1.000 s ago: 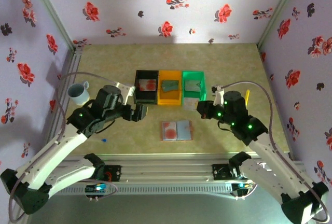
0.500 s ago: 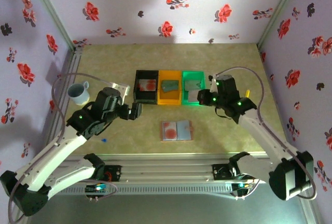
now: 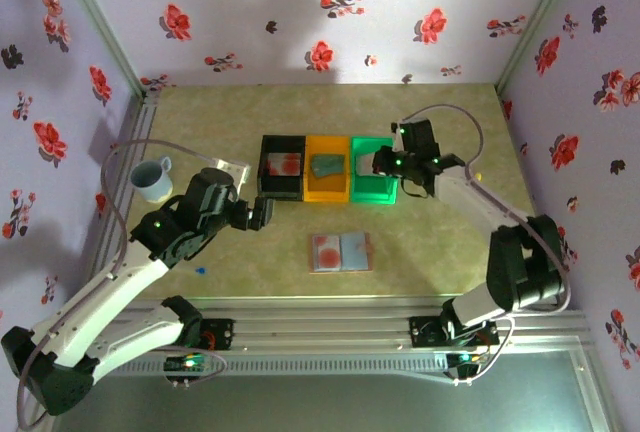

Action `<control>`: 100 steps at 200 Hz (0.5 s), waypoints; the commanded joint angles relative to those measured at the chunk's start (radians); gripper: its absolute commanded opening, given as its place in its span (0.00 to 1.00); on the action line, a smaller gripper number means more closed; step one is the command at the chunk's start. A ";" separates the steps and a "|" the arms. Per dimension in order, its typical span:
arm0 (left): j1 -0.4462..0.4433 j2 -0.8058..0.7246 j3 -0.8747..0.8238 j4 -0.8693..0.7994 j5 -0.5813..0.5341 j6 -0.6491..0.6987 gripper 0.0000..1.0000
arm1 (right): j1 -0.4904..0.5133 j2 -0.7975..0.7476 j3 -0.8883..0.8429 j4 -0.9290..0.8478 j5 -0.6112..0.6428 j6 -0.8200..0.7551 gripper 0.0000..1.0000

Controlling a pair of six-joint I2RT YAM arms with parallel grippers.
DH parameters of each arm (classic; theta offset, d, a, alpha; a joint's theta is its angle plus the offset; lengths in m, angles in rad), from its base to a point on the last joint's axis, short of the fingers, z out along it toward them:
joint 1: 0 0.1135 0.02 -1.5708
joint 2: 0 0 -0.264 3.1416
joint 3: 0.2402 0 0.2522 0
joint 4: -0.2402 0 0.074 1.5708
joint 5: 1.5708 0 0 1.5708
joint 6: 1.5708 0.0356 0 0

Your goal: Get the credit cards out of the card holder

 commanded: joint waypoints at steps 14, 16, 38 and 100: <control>0.006 0.004 -0.004 -0.013 -0.040 0.020 1.00 | -0.031 0.109 0.105 0.043 -0.043 -0.028 0.00; 0.006 0.004 -0.005 -0.013 -0.040 0.020 1.00 | -0.032 0.115 0.108 0.044 -0.045 -0.027 0.00; 0.006 0.006 -0.004 -0.014 -0.052 0.023 1.00 | -0.043 0.174 0.153 0.036 -0.061 -0.030 0.00; 0.006 0.011 -0.006 -0.013 -0.059 0.027 1.00 | -0.070 0.283 0.194 0.029 -0.082 -0.033 0.00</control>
